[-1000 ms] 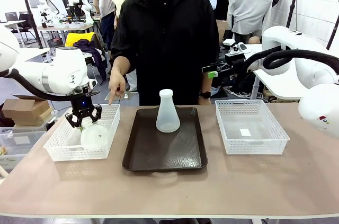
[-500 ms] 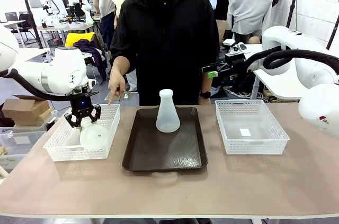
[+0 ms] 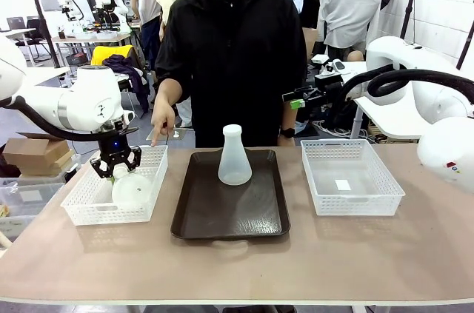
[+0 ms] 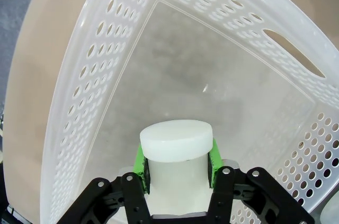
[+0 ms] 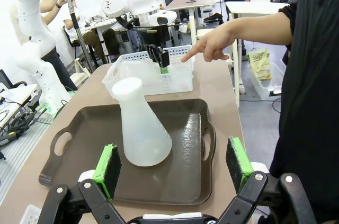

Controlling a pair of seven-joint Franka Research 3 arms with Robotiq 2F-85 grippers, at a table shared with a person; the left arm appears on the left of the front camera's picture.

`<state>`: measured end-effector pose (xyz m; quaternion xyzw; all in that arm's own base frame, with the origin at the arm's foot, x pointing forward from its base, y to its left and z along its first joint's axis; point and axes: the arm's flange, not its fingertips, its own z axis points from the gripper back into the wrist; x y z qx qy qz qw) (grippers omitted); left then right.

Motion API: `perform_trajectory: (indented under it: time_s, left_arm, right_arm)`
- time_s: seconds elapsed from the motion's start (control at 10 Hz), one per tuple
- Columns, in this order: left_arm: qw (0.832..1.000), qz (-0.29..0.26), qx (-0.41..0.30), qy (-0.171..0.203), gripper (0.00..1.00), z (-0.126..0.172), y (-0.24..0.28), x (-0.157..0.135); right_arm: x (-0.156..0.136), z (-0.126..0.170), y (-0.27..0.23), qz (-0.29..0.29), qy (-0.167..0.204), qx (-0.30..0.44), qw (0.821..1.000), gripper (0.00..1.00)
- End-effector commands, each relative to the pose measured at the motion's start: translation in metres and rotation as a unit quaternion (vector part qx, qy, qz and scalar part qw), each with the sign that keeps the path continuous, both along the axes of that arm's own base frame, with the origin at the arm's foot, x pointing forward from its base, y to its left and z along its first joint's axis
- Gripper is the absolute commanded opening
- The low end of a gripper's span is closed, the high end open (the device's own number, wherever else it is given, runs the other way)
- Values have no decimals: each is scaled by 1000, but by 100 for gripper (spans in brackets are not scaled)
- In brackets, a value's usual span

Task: Prepare the laboratory tools.
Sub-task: Pick up the Big flask that the person points to, then place the picked Big flask upright in the Handle tray as directed by the person.

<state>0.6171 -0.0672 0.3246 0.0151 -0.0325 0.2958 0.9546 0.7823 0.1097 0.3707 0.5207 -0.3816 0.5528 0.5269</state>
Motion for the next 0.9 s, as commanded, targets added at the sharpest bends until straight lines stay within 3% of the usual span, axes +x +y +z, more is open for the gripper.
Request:
perform_trajectory:
  time_s: [0.0, 0.8]
  left_arm:
    - [1000, -1, 0, 0, 0, 0, -1, 0]
    - [1000, -1, 0, 0, 0, 0, -1, 0]
  right_arm:
    - [-1, 0, 1, 6, -4, -4, 1000, 100]
    - [-1, 0, 1, 6, -4, -4, 1000, 100]
